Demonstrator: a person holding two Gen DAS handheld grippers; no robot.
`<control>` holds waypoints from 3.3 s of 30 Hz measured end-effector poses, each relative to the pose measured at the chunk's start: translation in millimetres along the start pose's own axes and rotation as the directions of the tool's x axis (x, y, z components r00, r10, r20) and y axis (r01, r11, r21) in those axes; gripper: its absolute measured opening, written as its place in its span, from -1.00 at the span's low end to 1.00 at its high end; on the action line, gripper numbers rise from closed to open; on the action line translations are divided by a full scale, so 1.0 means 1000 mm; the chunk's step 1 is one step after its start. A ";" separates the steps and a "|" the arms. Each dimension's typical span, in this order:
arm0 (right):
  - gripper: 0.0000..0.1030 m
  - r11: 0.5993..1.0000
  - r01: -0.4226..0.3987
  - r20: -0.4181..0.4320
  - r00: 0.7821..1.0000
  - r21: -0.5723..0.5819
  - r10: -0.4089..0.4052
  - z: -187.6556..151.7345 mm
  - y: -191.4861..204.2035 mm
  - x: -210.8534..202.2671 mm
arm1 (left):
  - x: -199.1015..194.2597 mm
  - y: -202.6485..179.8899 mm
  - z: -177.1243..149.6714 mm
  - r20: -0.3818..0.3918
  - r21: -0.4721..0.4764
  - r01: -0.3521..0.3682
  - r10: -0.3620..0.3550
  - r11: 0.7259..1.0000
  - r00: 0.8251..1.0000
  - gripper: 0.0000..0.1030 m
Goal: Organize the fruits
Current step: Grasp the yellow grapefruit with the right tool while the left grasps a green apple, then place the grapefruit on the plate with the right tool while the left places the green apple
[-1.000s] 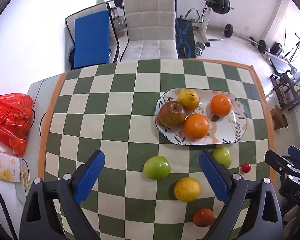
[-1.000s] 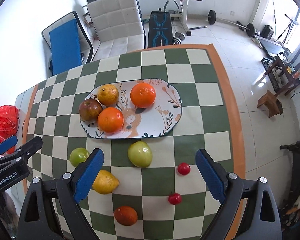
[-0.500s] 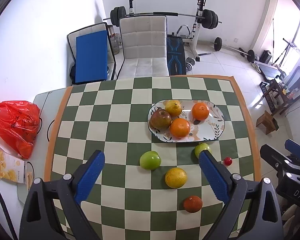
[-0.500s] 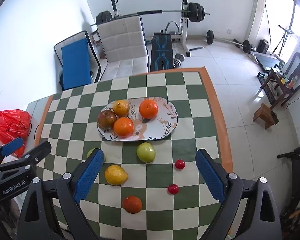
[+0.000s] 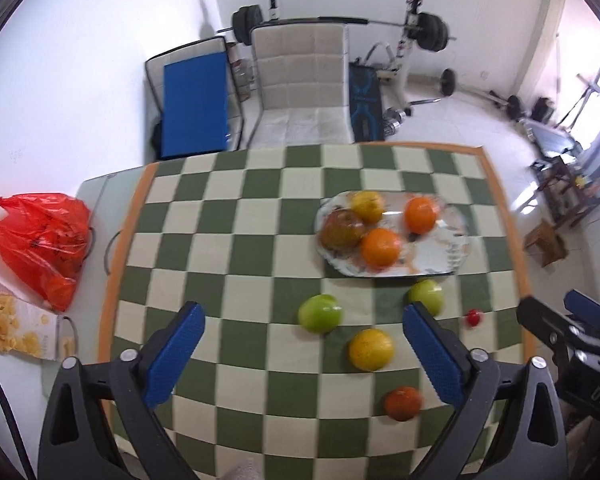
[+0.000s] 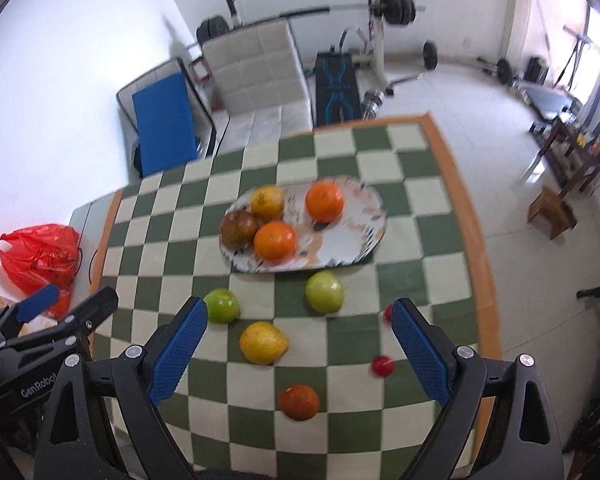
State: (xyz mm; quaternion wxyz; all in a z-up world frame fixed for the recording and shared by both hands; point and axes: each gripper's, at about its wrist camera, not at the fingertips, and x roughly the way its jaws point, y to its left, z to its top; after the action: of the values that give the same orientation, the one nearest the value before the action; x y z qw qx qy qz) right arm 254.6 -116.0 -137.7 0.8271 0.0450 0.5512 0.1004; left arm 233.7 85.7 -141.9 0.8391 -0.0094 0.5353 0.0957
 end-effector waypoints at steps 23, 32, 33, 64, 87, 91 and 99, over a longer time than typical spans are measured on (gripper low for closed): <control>0.39 0.999 -0.026 -0.469 0.882 0.036 0.039 -0.059 0.001 0.240 | 0.215 0.018 -0.006 -0.502 -0.164 0.050 -0.127 0.985 0.856 0.98; 0.39 0.993 0.037 -0.472 0.881 0.112 0.021 -0.068 -0.041 0.240 | 0.267 -0.024 -0.010 -0.568 -0.163 0.128 -0.199 0.978 0.798 0.11; 0.39 0.992 0.039 -0.474 0.880 0.117 0.022 -0.070 -0.042 0.242 | 0.264 -0.026 -0.010 -0.555 -0.149 0.128 -0.190 0.980 0.810 0.11; 0.38 0.952 -0.157 -0.265 0.937 0.262 0.228 0.089 -0.120 0.214 | 0.193 -0.132 0.048 -0.406 -0.301 0.397 -0.493 0.867 0.769 -0.06; 0.39 0.935 -0.155 -0.285 0.925 0.320 0.251 0.029 -0.169 0.225 | 0.250 -0.142 -0.014 -0.542 -0.145 0.271 -0.306 0.952 0.783 0.09; 0.39 0.946 -0.151 -0.300 0.924 0.287 0.238 0.023 -0.160 0.224 | 0.256 -0.141 -0.015 -0.517 -0.136 0.285 -0.314 0.949 0.797 -0.01; 0.39 0.955 -0.145 -0.298 0.928 0.259 0.222 0.020 -0.153 0.220 | 0.237 -0.143 -0.020 -0.474 -0.058 0.276 -0.270 0.959 0.838 -0.01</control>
State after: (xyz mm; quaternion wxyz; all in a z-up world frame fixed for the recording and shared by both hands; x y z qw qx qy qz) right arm 372.5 -217.2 -356.5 0.7011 0.1760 0.6808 0.1184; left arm 336.8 -21.6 -376.6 0.6861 -0.1036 0.7193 -0.0332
